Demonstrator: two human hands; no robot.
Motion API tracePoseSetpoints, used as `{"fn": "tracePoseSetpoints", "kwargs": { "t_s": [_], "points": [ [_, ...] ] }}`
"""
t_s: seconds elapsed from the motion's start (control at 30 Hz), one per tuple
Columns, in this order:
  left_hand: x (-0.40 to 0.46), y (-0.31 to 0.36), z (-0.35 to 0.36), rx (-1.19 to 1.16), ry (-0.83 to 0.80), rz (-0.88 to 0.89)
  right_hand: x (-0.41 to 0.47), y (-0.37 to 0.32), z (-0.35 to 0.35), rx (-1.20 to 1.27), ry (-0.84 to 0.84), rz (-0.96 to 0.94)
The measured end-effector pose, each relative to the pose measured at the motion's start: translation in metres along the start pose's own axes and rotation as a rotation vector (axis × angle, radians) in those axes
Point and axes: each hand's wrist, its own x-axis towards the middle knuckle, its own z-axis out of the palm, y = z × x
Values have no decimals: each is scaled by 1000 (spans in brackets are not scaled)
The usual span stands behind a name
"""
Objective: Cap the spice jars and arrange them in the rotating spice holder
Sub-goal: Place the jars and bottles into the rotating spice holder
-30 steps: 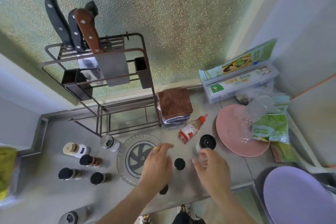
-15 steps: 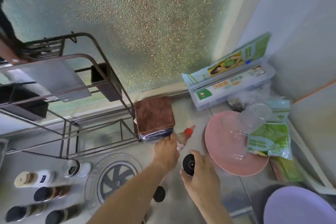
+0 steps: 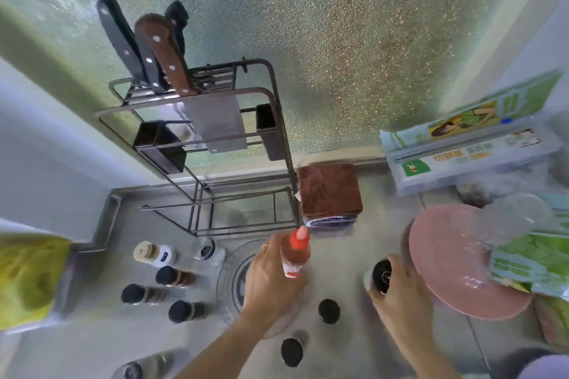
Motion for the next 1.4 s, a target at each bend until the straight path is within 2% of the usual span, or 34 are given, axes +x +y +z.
{"fn": "tracePoseSetpoints", "kwargs": {
  "t_s": [0.2, 0.47, 0.77, 0.9, 0.97, 1.03, 1.17, 1.4],
  "points": [
    [8, -69, -30, 0, 158, -168, -3, -4, 1, 28, 50, -1],
    [18, -107, -15, -80, 151, -239, -4, -11, -1, 26, 73, 6],
    [6, -100, -25, -144, 73, -289, -6, -27, -19, 58, 18, 65],
    [-33, -82, -37, -221, 315, -323, -14, -53, -41, 131, 86, 41],
    [-49, -73, -37, -261, 371, -325, -19, -78, -46, 156, 106, -27],
    [-55, -66, -31, -315, 306, -333, -24, -108, -43, 174, 79, -133],
    [-50, -47, -21, -382, 48, -280, -28, -160, -16, 202, -5, -320],
    [-37, -47, -19, -387, -32, -312, -17, -189, 33, 162, -164, -300]
  ]
}}
